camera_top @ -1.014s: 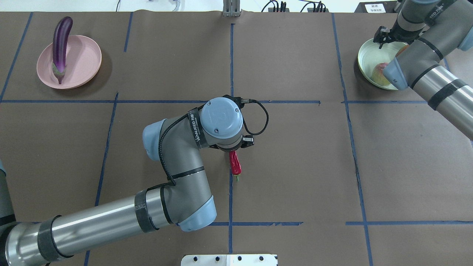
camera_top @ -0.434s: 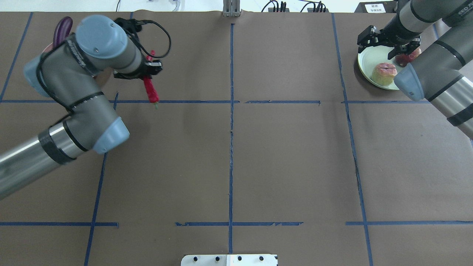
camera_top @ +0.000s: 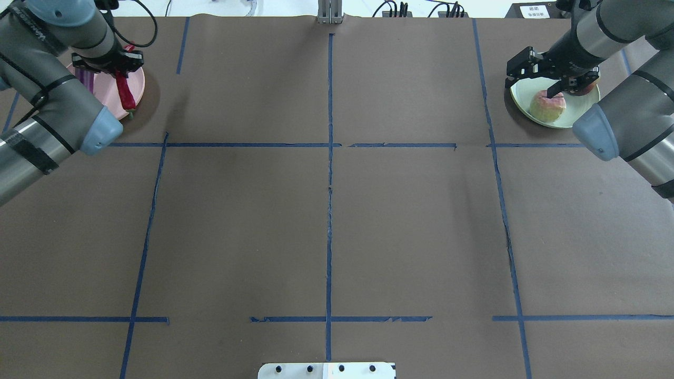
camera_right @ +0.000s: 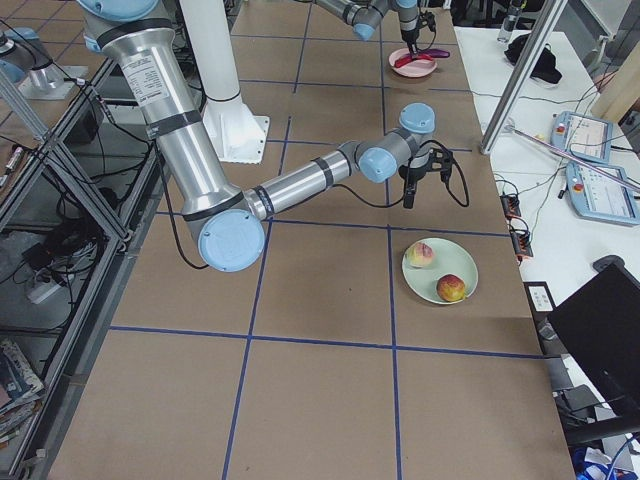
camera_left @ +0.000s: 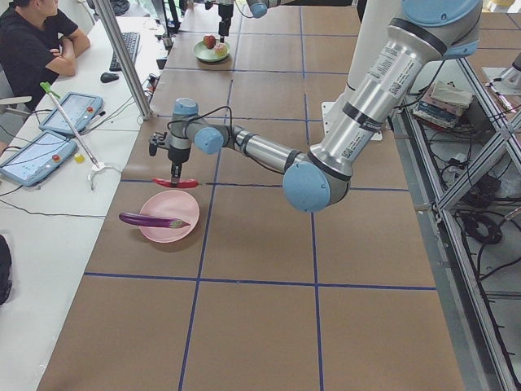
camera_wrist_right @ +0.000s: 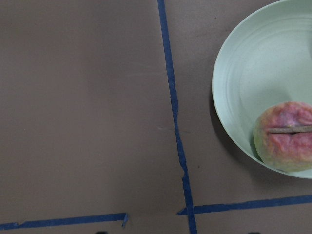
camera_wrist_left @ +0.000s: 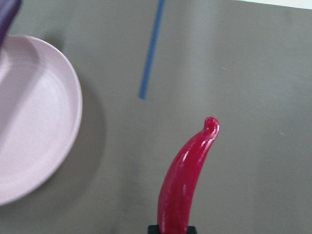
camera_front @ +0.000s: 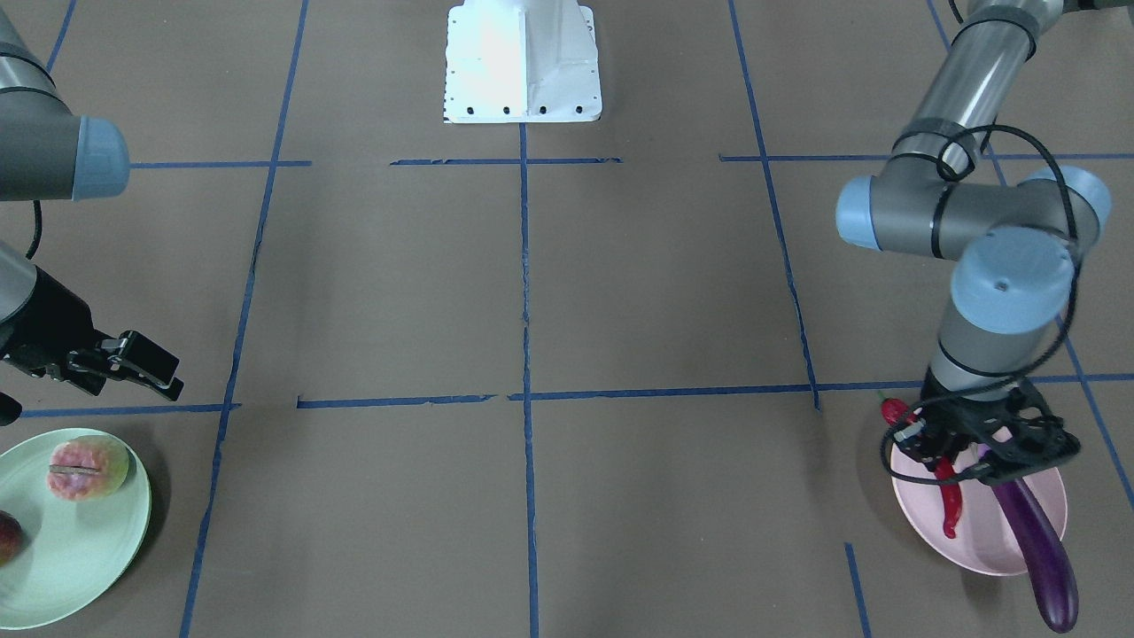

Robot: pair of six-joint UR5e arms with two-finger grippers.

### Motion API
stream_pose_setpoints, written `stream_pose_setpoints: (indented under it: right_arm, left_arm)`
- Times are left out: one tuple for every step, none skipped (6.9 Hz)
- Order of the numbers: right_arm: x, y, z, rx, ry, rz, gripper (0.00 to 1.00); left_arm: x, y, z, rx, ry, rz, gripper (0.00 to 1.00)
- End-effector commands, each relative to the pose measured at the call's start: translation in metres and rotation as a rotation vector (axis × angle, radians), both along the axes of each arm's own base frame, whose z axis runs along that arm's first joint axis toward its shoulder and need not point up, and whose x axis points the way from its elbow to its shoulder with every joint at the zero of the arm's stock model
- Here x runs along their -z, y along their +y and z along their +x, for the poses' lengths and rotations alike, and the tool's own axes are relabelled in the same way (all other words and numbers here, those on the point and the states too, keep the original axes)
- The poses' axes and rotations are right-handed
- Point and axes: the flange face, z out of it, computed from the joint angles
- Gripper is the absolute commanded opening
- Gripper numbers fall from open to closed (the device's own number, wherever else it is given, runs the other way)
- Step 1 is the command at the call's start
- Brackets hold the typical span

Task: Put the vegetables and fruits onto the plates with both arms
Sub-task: 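Place chili on pink plate with left gripper while right gripper releases pomegranate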

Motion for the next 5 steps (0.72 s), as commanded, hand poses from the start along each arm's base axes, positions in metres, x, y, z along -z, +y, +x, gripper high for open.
stream_pose_setpoints:
  right_arm:
    - [0.003,0.007,-0.014,0.021,-0.001,0.007,1.0]
    - [0.006,0.009,-0.017,0.015,-0.006,-0.001,1.0]
    - [0.011,0.012,-0.015,0.01,-0.014,-0.001,1.0]
    - [0.014,0.014,-0.014,0.011,-0.02,0.0,1.0]
    - [0.019,0.022,-0.001,0.004,-0.013,-0.018,1.0]
  left_arm:
    - [-0.043,-0.024,-0.011,0.011,-0.02,-0.01,0.33]
    - [-0.049,-0.026,-0.011,0.002,-0.016,0.012,0.99]
    - [-0.045,-0.027,-0.01,0.0,-0.005,0.025,1.0]
    - [-0.022,-0.023,-0.008,-0.024,0.05,0.036,1.0]
    - [-0.002,-0.009,-0.024,-0.052,0.131,0.049,1.0]
